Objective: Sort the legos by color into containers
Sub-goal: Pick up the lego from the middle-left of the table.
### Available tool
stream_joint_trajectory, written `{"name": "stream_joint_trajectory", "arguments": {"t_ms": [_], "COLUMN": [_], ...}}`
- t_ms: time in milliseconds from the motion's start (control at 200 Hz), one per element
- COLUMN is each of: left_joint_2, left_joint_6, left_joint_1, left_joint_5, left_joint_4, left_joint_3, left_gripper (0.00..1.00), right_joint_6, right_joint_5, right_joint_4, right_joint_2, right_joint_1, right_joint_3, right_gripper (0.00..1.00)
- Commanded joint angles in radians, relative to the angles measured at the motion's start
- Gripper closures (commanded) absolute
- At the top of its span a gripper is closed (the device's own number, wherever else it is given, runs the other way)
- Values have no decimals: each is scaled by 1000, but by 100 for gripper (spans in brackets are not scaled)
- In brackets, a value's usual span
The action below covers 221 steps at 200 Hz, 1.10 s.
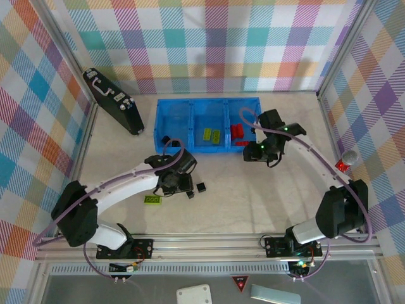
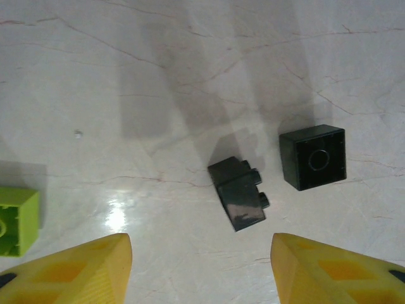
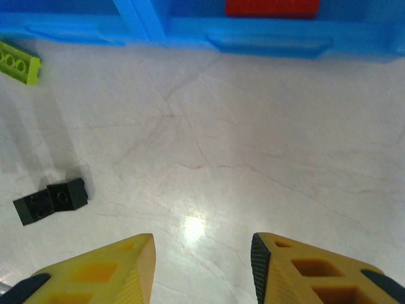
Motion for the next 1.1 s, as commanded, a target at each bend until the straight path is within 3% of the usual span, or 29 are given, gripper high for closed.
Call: {"name": "stream_joint_trajectory", "arguments": {"t_ms": [0, 475, 1100], "left_joint_2": [43, 199, 287], "left_joint_6": [-30, -74, -46], "left_joint_1": [-30, -96, -102], "left_joint_5": [-5, -32, -64], "left_joint_4": [10, 38, 66], "left_joint_3": [42, 74, 98], "left_gripper": [40, 46, 59], "right_joint_6": [22, -8, 9], "right_joint_5": [22, 46, 32], "right_joint_4": [-2, -24, -27], "right_joint_2": [-49, -144, -196], "right_joint_1": [0, 0, 0], "right_joint_3": [-44, -85, -114], "right_gripper": [54, 54, 55]}}
